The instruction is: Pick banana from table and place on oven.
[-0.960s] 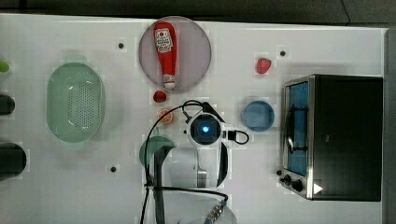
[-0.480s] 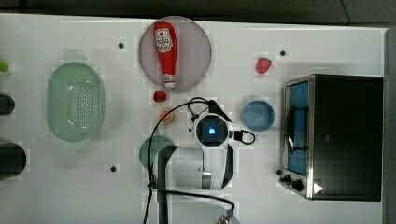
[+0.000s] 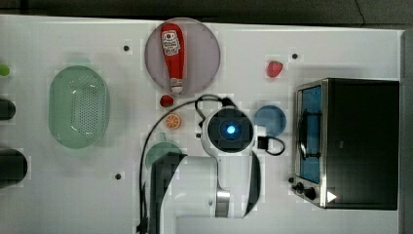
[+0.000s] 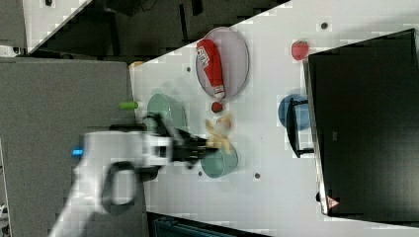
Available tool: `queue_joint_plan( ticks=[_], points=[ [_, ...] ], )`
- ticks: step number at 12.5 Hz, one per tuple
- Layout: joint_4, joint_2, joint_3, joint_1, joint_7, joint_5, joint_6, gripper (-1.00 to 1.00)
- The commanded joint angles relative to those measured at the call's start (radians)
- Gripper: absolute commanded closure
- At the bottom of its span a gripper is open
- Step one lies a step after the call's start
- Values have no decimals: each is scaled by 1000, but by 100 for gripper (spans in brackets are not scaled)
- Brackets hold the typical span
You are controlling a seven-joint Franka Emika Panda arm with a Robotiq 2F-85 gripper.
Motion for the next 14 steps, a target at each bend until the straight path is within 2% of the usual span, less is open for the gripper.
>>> queue_joint_plan(
  ticks=[1,4,7,11,14],
  points=[
    [205,-109,5,0,34,-5,-231,62],
    [354,-109,-25,-5,34,-5,-370,62],
    [399,-70,-120,-19,2,-7,-377,62],
    [417,15,-333,-31,-254,-8,-360,62],
    [440,100,-497,-34,-537,-8,-257,62]
  ],
)
